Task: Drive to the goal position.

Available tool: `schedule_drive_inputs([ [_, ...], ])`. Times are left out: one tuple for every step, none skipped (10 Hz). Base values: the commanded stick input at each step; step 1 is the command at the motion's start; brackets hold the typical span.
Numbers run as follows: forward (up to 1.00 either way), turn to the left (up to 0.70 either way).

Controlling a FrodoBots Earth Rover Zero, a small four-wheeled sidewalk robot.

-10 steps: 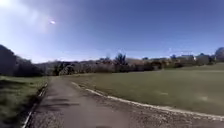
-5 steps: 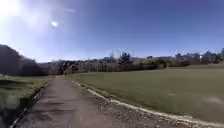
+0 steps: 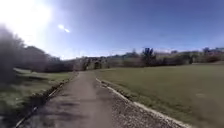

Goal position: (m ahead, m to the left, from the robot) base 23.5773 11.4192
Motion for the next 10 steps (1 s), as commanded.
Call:
schedule_drive_inputs([
  [0.00, 0.45],
  [0.00, 0.45],
  [0.00, 0.45],
  [0.00, 0.00],
  [0.00, 0.00],
  [0.00, 0.00],
  [0.00, 0.00],
  [0.00, 0.00],
  [0.00, 0.15],
  [0.00, 0.45],
])
